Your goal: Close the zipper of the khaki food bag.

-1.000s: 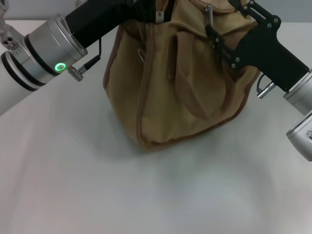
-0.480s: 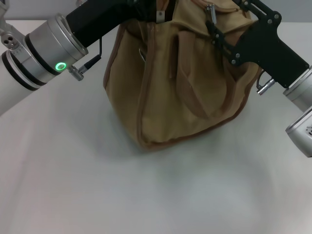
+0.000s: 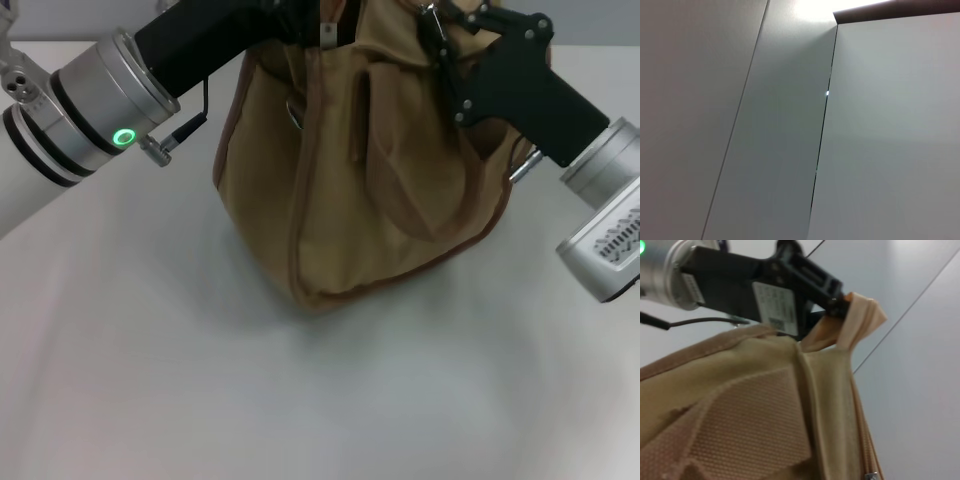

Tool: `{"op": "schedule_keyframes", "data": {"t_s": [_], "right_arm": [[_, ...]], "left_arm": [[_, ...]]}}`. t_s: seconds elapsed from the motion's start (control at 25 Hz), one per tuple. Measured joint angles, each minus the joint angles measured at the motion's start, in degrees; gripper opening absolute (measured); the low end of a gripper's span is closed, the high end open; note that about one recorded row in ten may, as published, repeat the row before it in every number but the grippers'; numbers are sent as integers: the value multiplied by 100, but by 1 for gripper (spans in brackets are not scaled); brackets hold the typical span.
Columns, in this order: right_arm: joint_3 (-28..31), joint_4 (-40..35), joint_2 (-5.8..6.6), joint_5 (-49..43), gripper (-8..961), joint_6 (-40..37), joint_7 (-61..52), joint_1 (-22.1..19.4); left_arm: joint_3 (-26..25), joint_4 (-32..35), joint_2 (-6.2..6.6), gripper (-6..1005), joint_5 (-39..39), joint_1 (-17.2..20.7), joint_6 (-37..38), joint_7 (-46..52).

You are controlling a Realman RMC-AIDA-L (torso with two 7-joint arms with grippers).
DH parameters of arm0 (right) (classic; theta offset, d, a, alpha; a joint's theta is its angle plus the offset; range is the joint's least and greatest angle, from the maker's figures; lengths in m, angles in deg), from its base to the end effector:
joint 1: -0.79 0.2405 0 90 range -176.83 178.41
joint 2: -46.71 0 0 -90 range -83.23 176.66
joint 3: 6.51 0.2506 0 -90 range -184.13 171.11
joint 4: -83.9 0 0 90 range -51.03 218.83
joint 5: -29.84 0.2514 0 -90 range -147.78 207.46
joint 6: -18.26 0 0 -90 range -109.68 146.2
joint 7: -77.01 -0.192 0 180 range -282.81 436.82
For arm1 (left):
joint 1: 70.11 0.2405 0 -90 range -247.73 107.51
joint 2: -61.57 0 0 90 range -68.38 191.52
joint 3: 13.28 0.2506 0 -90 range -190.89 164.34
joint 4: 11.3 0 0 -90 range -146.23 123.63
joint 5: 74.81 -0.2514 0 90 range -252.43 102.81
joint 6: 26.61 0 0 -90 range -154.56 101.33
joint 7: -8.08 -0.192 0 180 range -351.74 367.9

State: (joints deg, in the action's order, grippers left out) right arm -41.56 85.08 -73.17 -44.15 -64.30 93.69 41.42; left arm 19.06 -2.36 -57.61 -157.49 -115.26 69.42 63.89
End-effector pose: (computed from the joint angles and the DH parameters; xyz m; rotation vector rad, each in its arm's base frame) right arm 0.2071 0.4105 -0.0804 -1.9185 -0.5116 0.6568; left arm -0.1390 0.4121 -0.0354 -2.2845 -0.3225 -1.5827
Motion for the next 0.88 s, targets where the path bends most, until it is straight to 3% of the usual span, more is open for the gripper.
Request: {"op": "schedule_keyframes", "data": {"t_s": [0.28,0.56,0.76,0.88], "right_arm": [[27,140,0,0,90,-46,342,-17],[156,170,0,0,22,-47,320,-26],[157,181,0,-13,160,-66,317,-19],[157,181,0,-24,181,-69,322,-19]], "left_arm": [[0,-6,0,55,0,42,3,0],[0,-24,0,56,6,43,3,-72],[0,-52,0,58,7,42,1,-75],[0,-52,0,58,7,42,2,-76]]}}
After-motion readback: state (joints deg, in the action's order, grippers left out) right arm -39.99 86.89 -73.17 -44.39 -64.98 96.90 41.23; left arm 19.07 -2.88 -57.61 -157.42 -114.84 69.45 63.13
